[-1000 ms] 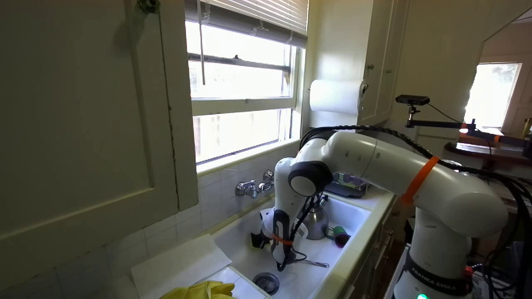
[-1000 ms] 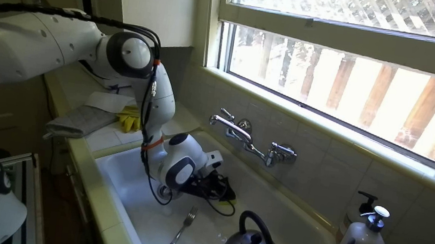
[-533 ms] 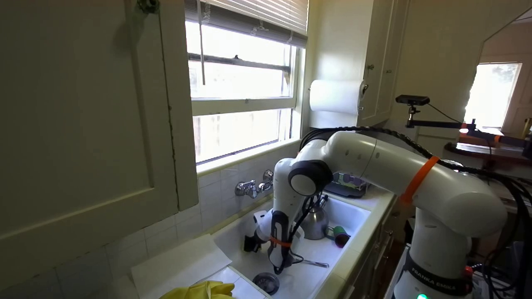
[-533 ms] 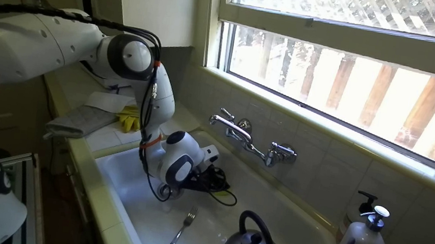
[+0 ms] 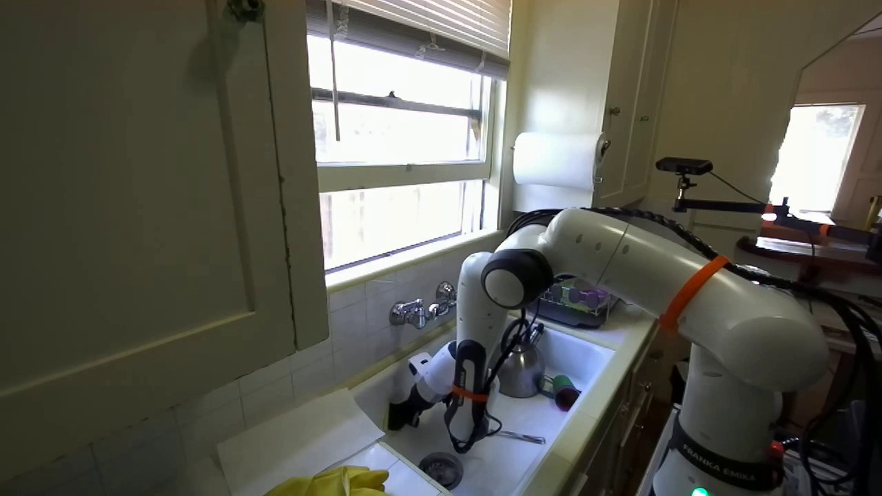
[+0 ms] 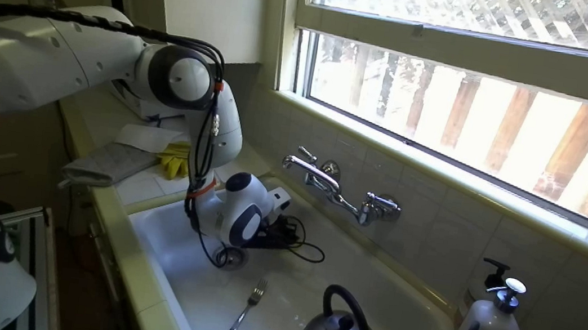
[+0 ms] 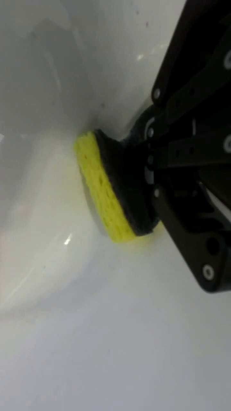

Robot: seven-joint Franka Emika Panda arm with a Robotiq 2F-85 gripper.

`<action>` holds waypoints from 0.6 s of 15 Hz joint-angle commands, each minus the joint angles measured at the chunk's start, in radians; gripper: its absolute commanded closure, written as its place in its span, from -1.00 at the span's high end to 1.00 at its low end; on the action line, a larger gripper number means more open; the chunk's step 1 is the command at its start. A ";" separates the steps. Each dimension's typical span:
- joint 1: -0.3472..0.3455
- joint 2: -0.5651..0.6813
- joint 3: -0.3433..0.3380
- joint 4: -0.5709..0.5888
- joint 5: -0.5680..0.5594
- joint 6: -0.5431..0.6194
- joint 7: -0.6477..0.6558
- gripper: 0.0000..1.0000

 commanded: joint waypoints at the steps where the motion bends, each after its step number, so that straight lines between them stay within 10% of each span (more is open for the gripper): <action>1: -0.040 0.008 0.072 0.036 -0.126 -0.009 -0.047 -1.00; 9: -0.158 -0.038 0.205 0.000 -0.418 -0.113 -0.061 -1.00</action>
